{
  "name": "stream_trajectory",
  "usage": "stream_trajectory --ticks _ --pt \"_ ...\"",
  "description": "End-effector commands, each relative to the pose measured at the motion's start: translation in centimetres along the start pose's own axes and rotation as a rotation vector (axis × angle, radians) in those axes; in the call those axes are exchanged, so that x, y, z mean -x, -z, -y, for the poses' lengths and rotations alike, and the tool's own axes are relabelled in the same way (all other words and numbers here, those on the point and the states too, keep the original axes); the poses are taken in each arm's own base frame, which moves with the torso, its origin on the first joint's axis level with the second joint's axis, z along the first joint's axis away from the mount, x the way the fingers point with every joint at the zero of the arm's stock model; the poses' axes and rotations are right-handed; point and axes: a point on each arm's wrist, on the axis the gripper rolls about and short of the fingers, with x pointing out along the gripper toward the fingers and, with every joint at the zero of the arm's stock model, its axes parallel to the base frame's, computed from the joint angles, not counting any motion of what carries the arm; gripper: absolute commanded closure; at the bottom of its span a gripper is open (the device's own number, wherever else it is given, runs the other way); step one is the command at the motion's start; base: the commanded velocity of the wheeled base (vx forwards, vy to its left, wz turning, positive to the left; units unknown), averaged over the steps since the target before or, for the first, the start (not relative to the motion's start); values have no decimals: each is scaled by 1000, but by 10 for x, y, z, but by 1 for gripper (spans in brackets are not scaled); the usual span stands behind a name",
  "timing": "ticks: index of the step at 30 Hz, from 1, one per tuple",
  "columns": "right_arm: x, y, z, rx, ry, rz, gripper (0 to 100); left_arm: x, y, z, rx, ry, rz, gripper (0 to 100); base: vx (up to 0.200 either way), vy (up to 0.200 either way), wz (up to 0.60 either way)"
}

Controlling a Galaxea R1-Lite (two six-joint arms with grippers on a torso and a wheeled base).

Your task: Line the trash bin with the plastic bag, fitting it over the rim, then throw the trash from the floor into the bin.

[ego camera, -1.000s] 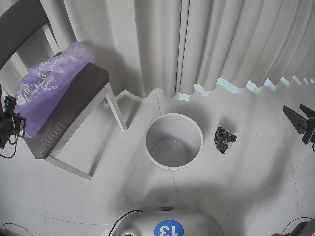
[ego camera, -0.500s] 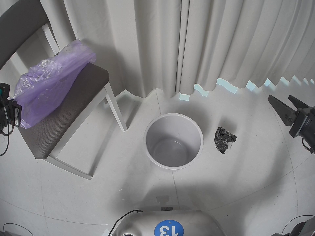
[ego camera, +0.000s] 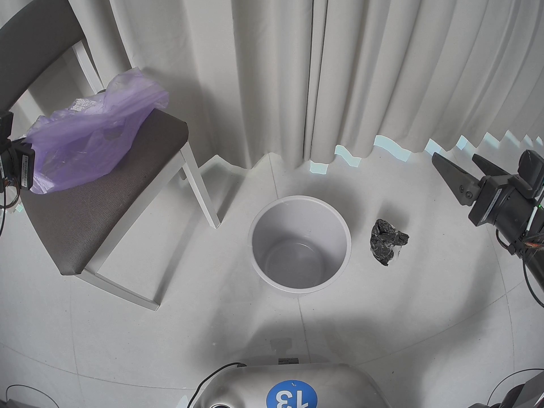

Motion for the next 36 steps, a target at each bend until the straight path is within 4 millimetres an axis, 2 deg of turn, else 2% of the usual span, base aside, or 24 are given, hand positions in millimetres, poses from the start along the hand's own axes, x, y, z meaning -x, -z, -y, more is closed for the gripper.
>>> stream_trajectory --ticks 1,11,15,23,28,36 --pt "-4 10 -7 0 -26 -40 0 12 -14 -2 33 15 71 100 0 0 0" --pt "6 35 -14 53 -84 -120 0 31 -31 -5 106 54 170 100 0 0 0" --pt "10 38 -18 52 -107 -125 0 41 -40 -7 133 77 225 100 0 0 0" --pt "5 49 -27 7 -135 -159 0 49 -48 -6 136 115 266 100 0 0 0" --pt "0 61 -47 10 -209 -190 0 49 -47 -6 141 117 263 100 0 0 0" --pt "-27 96 -81 -1 -263 -172 0 50 -45 -6 141 120 261 100 0 0 0"
